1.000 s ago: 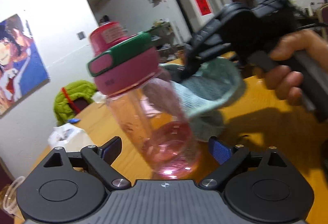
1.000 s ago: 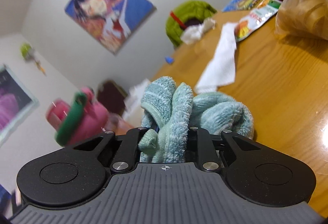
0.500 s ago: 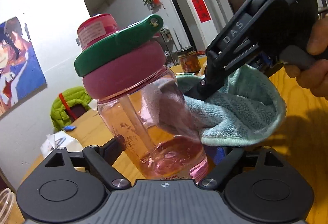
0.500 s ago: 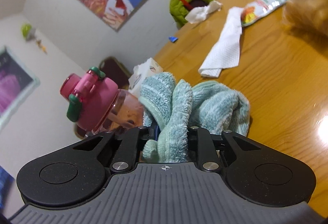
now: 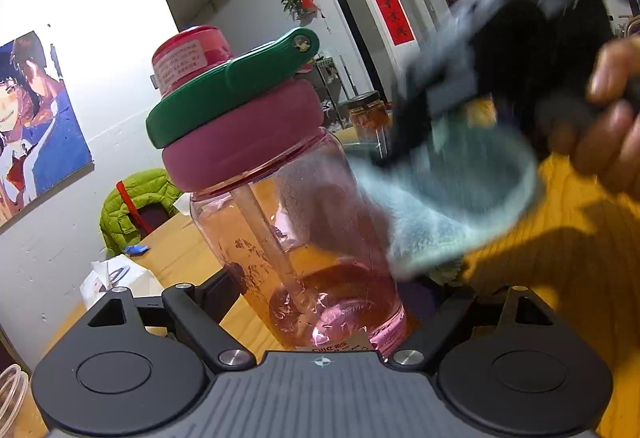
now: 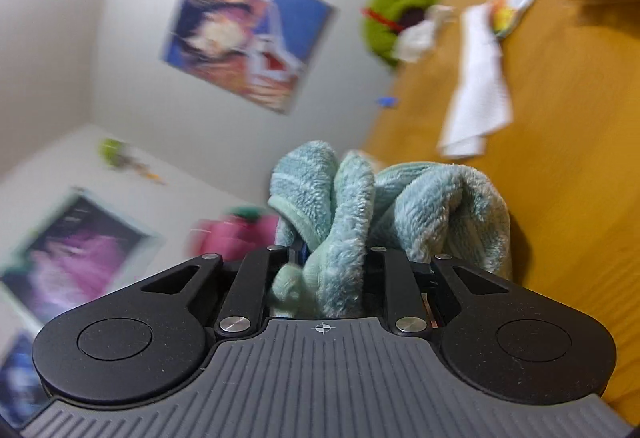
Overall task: Clean container
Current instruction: 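Hold the bottle with the left tool while the right tool keeps wiping its side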
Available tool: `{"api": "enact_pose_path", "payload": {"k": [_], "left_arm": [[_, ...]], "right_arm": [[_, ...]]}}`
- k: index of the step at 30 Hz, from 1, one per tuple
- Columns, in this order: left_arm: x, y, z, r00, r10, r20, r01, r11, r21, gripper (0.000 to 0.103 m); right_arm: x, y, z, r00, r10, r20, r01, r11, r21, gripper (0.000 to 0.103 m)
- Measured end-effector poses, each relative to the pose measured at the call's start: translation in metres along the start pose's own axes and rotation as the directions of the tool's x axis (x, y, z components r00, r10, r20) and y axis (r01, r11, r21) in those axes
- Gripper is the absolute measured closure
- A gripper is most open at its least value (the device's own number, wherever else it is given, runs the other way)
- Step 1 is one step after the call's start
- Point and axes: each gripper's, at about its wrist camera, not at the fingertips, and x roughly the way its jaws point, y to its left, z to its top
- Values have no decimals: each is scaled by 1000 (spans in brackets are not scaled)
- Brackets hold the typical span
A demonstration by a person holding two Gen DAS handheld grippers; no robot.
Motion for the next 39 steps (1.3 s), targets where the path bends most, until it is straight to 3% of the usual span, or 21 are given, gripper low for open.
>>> {"api": "enact_pose_path", "payload": {"k": [3,6,8,10,12,13,15,16,18,20,22,23,27,31,32,34,36,39], "left_arm": [[1,-1,0,1000,0,0,0,1000,0,19],[-1,-2,-2,1000,-1,1,1,1000,1,19],[-2,-2,-2,1000,0,1,0,1000,1,20],[-1,-1,0,1000,2,4,-2,1000,-2,20],[-3,-1,0,1000,-6,9,6,1000,-3,20],[-5,-3,1,1000,-10,13,10,1000,0,19],[-3,-3,1,1000,-15,19,15,1000,2,19],[-2,-3,1,1000,-20,22,20,1000,0,19],[-1,-1,0,999,-30,24,30,1000,-1,19],[-2,0,0,999,-38,23,38,999,-1,19],[-4,0,1,999,-44,11,44,999,-3,18],[-6,0,1,999,-36,-4,36,999,-7,13],[-20,-2,3,997,15,-82,-17,1000,-18,11],[-33,-3,7,996,-3,-90,1,1000,-21,13],[-36,-5,7,996,-20,-83,19,1000,-19,18],[-37,-8,8,997,-48,-67,47,999,-12,15],[-30,-9,7,998,-27,-60,28,1000,13,15],[-14,-1,8,998,-29,-52,29,1000,3,14]], "right_arm": [[20,-5,-5,979,-187,-78,182,981,-70,82],[23,4,-9,970,-234,-62,224,964,-141,82],[15,12,-8,982,-187,-24,182,972,-149,82],[0,15,-3,999,-45,26,48,992,-114,82],[-13,14,2,992,107,60,-103,992,-68,82],[-14,14,3,990,126,64,-122,991,-58,82],[-11,13,5,990,125,61,-123,991,-47,81],[-7,11,6,995,88,55,-86,995,-42,81],[9,4,6,999,-50,-13,50,998,-37,81],[27,-1,3,982,-179,-66,175,982,-71,81],[36,3,1,970,-233,-65,223,966,-130,82],[37,6,0,969,-241,-59,230,962,-146,82],[36,13,1,978,-207,-14,202,966,-160,82],[24,9,5,994,-93,61,100,988,-121,82],[23,7,6,995,-71,68,78,991,-108,82],[24,4,8,998,-30,58,34,996,-77,81],[26,4,9,999,-43,20,44,997,-70,81],[24,14,9,990,-135,-45,127,981,-148,82]]}}
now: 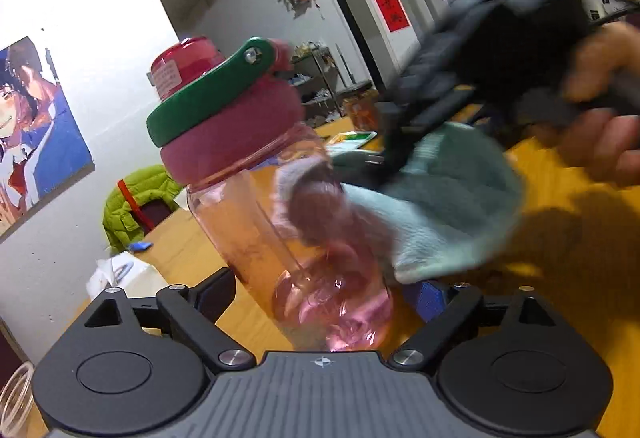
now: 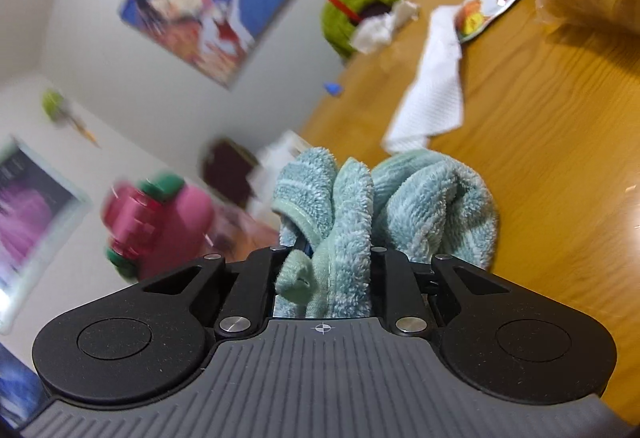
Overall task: Clean container
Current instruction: 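Hold the bottle with the left tool while the right tool keeps wiping its side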
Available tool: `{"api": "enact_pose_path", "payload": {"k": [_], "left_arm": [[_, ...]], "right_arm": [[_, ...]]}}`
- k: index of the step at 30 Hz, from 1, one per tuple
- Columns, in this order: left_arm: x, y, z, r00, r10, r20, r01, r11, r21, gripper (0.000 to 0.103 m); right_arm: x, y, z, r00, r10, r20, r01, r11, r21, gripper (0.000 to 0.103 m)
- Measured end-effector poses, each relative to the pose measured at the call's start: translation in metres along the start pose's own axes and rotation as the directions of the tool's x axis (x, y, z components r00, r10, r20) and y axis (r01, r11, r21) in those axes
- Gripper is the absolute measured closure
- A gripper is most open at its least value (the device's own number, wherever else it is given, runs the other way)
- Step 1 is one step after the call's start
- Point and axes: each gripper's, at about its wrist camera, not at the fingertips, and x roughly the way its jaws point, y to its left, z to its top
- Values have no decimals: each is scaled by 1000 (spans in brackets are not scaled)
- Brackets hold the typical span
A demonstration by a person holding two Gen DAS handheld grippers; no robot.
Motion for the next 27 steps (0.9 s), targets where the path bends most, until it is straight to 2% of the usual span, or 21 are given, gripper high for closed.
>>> {"api": "enact_pose_path", "payload": {"k": [2,5,10,11,13,15,18,21,24,26,27], "left_arm": [[3,10,1,1000,-14,13,15,999,-45,20],[1,14,0,999,-25,24,26,997,-76,22],[2,13,0,999,-6,38,9,997,-77,22],[2,14,1,999,-5,38,8,997,-78,22],[0,12,3,999,0,38,3,997,-80,22],[-1,10,2,999,3,39,0,997,-78,22],[-2,11,-2,999,8,41,-5,997,-79,22],[-3,14,-2,999,9,42,-6,997,-80,22],[-1,18,-2,999,9,43,-6,997,-78,22],[-1,19,-3,999,9,43,-6,997,-77,22],[-2,17,-3,999,9,42,-6,997,-76,22]], "right_arm": [[-5,8,-1,999,-3,-34,1,999,-55,82],[-7,18,-2,999,-15,-33,12,994,-105,81],[-7,6,-5,1000,-5,-7,5,999,-33,82],[-11,6,-6,1000,16,14,-16,1000,-20,82],[-22,6,-5,990,121,77,-123,992,14,82],[-35,5,-3,952,266,153,-277,959,57,82],[-37,4,-3,930,317,185,-336,938,82,82],[-22,-1,-7,965,220,146,-236,966,105,82],[-2,-6,-6,998,51,26,-53,994,94,82],[12,-7,-10,998,-55,-23,56,997,49,82],[14,-4,-10,997,-76,-25,76,997,28,82]]}}
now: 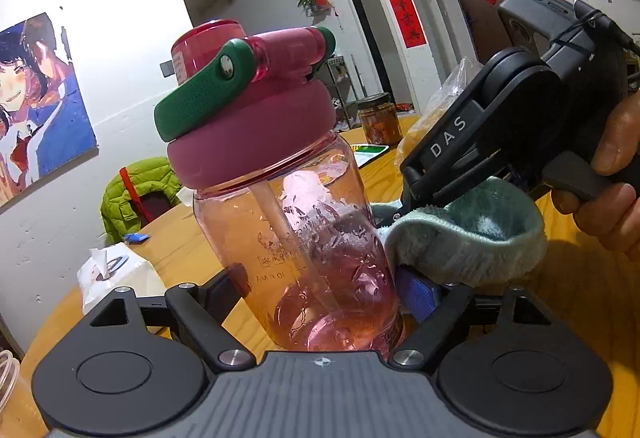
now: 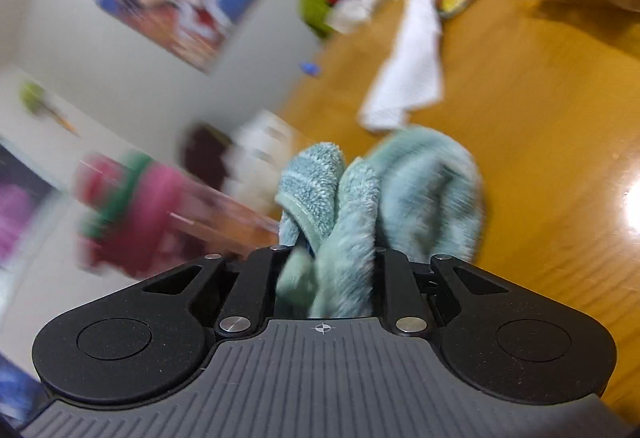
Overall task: Clean container
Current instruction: 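Hold the bottle with the left tool while the right tool keeps wiping its side, then hold the bottle with the left tool while the right tool wipes its lower body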
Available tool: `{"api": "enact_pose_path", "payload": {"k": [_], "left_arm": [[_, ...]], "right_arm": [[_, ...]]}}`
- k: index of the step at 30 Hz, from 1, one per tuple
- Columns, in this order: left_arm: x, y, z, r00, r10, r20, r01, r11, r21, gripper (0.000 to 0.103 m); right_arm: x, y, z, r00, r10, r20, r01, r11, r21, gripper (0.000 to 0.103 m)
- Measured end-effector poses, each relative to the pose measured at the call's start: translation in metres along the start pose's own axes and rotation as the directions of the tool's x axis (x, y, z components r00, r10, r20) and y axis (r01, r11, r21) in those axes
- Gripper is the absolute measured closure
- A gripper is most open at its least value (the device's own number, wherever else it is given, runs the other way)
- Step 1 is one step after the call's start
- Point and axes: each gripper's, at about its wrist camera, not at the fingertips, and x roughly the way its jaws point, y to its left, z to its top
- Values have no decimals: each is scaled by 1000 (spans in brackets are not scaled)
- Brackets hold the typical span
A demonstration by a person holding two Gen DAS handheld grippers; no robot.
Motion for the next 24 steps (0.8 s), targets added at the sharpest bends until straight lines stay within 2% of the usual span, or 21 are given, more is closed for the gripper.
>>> {"api": "enact_pose_path", "payload": {"k": [3,5,7,8,9,12,14,17,21,24], "left_arm": [[0,0,0,1000,-1,0,1,1000,0,22],[0,1,1,1000,-4,1,4,1000,1,22],[0,1,2,1000,-15,5,15,1000,3,22],[0,0,2,1000,-21,8,20,1000,6,22],[1,0,2,1000,-22,11,22,1000,8,22],[6,3,2,1000,-25,16,25,1000,11,22],[6,3,2,999,-26,18,26,1000,10,22],[5,2,3,1000,-20,12,20,1000,10,17],[-11,-5,6,998,51,-32,-51,999,12,9],[-19,-9,10,996,69,-64,-68,998,4,9]], "right_arm": [[-4,7,1,1000,-6,20,7,999,-35,82],[-20,10,4,991,104,86,-102,994,-30,82],[-39,12,8,953,264,149,-263,964,-27,82],[-45,14,10,935,312,166,-311,950,-33,82],[-47,16,10,933,316,172,-314,949,-39,82],[-34,10,9,967,218,133,-219,976,-12,82],[-14,1,10,994,99,36,-100,995,12,82],[2,-2,6,1000,-10,-12,10,1000,-30,82],[2,7,3,999,-24,24,26,996,-86,81],[-3,5,6,994,32,101,-26,998,-61,81]]}}
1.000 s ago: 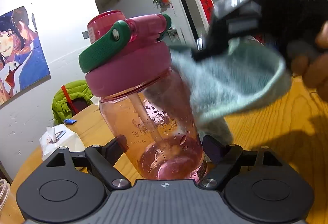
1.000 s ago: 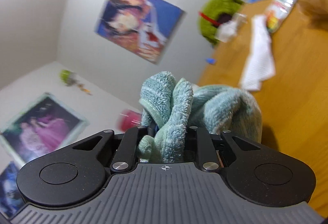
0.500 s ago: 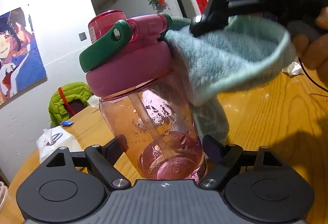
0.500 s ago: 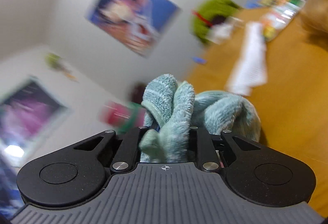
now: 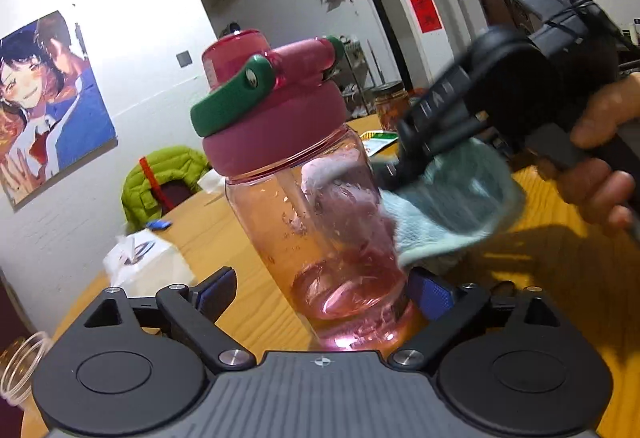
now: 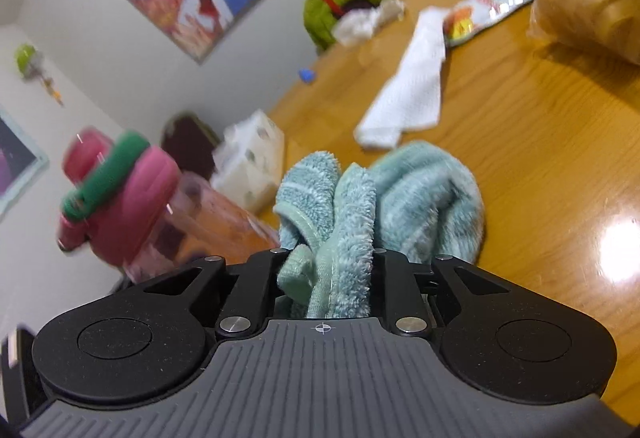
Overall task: Clean container
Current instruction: 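Hold the bottle with the left tool while the right tool wipes its lower body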
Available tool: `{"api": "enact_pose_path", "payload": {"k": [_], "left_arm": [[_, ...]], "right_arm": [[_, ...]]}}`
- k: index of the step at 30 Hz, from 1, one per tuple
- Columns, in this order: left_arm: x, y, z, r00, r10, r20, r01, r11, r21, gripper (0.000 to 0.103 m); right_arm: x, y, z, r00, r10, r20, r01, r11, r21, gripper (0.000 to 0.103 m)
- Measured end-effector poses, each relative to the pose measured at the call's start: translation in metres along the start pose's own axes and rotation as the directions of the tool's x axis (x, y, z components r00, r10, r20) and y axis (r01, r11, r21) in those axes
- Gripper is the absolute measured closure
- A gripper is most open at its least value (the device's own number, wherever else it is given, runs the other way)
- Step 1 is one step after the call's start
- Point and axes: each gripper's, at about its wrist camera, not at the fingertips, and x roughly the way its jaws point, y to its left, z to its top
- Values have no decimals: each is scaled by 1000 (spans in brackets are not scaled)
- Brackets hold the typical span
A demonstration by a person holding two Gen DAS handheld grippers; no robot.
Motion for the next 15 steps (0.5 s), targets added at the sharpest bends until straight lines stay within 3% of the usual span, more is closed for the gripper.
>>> {"api": "enact_pose_path", "payload": {"k": [4,6,10,13,15], "left_arm": [[-11,-11,2,1000,-9,19,8,999,32,20],[-9,-17,1,999,-21,35,20,998,54,17],[12,-14,0,998,-11,56,7,996,83,15],[23,-2,-1,996,-63,65,61,998,34,17],[22,-2,-2,995,-88,57,87,996,16,20]], "right_arm": [[-3,-5,4,996,70,62,-73,996,41,81],[1,-2,5,996,89,24,-90,995,49,81],[-4,8,6,999,34,-38,-34,999,-6,82],[-15,14,8,994,46,-98,-52,997,-57,81],[-20,17,6,995,36,-88,-43,996,-78,81]]}}
